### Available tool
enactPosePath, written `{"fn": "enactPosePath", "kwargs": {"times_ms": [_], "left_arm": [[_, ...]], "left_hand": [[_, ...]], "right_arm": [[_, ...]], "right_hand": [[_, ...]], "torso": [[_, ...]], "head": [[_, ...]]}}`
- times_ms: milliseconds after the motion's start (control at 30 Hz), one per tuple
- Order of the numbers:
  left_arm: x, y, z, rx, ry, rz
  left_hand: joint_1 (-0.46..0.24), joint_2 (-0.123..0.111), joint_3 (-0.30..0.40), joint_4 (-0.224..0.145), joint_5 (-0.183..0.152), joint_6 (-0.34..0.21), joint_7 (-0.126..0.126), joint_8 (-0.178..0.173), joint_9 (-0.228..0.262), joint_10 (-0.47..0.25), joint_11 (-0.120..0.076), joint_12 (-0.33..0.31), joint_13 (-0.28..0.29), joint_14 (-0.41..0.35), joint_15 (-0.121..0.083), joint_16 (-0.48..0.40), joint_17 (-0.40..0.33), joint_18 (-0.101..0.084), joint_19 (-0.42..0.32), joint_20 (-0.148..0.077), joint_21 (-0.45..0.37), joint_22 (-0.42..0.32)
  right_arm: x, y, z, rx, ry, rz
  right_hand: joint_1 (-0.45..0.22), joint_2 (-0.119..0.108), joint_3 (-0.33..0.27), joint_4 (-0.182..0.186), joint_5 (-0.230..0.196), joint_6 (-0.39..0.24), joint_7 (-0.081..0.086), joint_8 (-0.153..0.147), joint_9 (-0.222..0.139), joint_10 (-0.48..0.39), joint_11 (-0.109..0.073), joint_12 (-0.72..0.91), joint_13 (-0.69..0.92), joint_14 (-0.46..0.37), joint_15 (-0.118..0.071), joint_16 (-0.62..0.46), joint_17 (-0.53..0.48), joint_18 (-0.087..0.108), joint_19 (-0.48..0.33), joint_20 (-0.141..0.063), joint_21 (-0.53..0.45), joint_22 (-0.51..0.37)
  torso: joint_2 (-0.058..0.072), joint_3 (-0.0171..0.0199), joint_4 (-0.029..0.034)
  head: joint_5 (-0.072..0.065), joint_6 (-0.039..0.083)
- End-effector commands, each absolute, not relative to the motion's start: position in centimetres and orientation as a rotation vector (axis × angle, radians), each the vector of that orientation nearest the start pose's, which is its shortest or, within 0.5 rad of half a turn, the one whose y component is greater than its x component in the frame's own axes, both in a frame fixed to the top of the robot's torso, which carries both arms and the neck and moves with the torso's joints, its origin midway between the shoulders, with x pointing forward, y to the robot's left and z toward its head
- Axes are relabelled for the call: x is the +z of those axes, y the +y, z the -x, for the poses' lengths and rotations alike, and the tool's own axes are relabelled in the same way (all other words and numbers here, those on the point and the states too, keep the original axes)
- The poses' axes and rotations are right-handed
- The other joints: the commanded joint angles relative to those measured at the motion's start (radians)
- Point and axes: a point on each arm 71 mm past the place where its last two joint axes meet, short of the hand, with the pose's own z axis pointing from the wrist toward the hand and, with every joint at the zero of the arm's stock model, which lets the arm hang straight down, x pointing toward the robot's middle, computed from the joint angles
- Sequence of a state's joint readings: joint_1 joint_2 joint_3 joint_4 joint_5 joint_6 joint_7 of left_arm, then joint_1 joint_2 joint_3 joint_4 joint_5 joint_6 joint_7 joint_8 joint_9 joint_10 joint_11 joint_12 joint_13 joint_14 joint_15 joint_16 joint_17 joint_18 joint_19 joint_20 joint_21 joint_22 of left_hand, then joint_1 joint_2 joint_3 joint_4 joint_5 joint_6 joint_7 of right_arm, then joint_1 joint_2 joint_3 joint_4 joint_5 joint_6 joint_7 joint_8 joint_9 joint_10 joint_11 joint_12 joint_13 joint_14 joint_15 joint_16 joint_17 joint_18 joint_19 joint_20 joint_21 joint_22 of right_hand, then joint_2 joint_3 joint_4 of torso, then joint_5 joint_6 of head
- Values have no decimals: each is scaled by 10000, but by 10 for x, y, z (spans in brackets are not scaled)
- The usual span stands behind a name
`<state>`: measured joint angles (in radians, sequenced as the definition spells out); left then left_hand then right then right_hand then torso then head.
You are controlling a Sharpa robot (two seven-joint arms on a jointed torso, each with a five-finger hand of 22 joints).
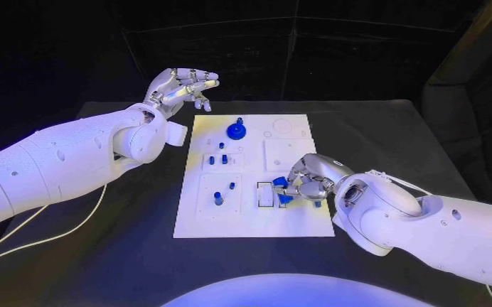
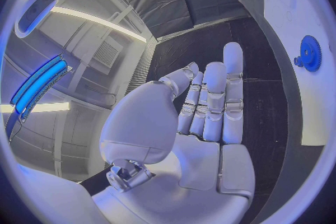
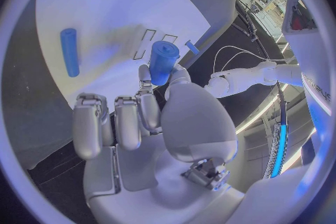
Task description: Assemble the parts on the task board
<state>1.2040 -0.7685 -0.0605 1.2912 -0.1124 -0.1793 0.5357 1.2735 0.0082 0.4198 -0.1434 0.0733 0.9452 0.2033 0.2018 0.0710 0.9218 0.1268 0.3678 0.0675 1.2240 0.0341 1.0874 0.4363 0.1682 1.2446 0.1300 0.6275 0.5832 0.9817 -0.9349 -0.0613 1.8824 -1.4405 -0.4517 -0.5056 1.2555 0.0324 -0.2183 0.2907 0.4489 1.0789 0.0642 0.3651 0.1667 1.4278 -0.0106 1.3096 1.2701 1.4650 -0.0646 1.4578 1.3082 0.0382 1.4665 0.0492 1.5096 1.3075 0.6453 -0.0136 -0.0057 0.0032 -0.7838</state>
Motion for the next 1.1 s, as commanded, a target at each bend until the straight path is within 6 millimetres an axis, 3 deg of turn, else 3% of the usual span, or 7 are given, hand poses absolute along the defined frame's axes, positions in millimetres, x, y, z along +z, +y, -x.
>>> {"fn": "enactPosePath", "kwargs": {"times_ms": [33, 433, 633, 700, 867, 900, 1100], "left_arm": [[-184, 233, -525, -15830, 13393, 9030], [-184, 231, -525, -15867, 13419, 9025], [-184, 231, -525, -15869, 13426, 9026], [-184, 231, -525, -15872, 13431, 9027], [-184, 231, -525, -15863, 13432, 9031], [-184, 231, -525, -15861, 13433, 9032], [-184, 231, -525, -15859, 13436, 9034]], "left_hand": [[-40, 64, -9, 1, 55, 32, -25, 38, 9, -61, 28, 54, -6, -61, -3, -49, -15, 144, -68, -17, -66, -11], [-40, 64, -9, 1, 55, 32, -25, 38, 9, -61, 28, 54, -6, -61, -3, -49, -15, 144, -68, -17, -66, -11], [-40, 64, -9, 1, 55, 32, -25, 38, 9, -61, 28, 54, -6, -61, -3, -49, -15, 144, -68, -17, -66, -11], [-40, 64, -9, 1, 55, 32, -25, 38, 9, -61, 28, 54, -6, -61, -3, -49, -15, 144, -68, -17, -66, -11], [-40, 64, -9, 1, 55, 32, -25, 38, 9, -61, 28, 54, -6, -61, -3, -49, -15, 144, -68, -17, -66, -11], [-40, 64, -9, 1, 55, 32, -25, 38, 9, -61, 28, 54, -6, -61, -3, -49, -15, 144, -68, -17, -66, -11], [-40, 64, -9, 1, 55, 32, -25, 38, 9, -61, 28, 54, -6, -61, -3, -49, -15, 144, -68, -17, -66, -11]], "right_arm": [[-251, -162, -372, 6287, 19225, -1770], [-260, -143, -376, 5922, 19937, -1588], [-261, -140, -379, 5669, 19880, -1643], [-261, -140, -380, 5598, 19735, -1709], [-259, -138, -382, 5597, 19463, -1801], [-259, -138, -382, 5588, 19387, -1784], [-257, -138, -382, 5675, 19171, -1617]], "right_hand": [[-208, 75, -131, 5, -38, 106, -29, -9, 57, 73, -26, -14, -10, 632, -105, 52, 212, -131, 346, -85, 35, 1726], [-756, 314, -431, 8, -397, 331, -128, 8, 302, 111, -108, -104, 39, 623, -174, 35, 200, -129, 339, -150, 30, 1726], [-1099, 349, -728, 4, -1400, 301, -126, -28, 473, 36, -109, -344, -89, 603, -182, -22, 114, -112, 286, -169, -17, 1664], [-1402, 232, -931, 8, -2342, 181, -80, -90, 523, -129, -70, -678, -370, 572, -154, -99, -20, -83, 200, -154, -92, 1558], [-2138, -396, -612, 47, -3536, -127, 45, -231, 687, -513, 58, -1474, -992, 518, -39, -281, -299, -13, -1, -53, -278, 1311], [-2389, -688, -232, 48, -3648, -217, 75, -268, 758, -596, 89, -1666, -1121, 512, -22, -324, -349, 0, -39, -22, -320, 1261], [-2472, -943, 184, 35, -3600, -252, 94, -274, 863, -630, 90, -1796, -1185, 509, -12, -367, -394, 15, -78, -5, -367, 1207]], "torso": [[8, -9, -8], [8, -3, 2], [4, 2, -15], [8, 4, -17], [4, 5, -21], [6, 6, -22], [0, 16, -30]], "head": [[14, -11], [88, 0], [140, -13], [145, -8], [151, -10], [155, -7], [158, -24]]}}
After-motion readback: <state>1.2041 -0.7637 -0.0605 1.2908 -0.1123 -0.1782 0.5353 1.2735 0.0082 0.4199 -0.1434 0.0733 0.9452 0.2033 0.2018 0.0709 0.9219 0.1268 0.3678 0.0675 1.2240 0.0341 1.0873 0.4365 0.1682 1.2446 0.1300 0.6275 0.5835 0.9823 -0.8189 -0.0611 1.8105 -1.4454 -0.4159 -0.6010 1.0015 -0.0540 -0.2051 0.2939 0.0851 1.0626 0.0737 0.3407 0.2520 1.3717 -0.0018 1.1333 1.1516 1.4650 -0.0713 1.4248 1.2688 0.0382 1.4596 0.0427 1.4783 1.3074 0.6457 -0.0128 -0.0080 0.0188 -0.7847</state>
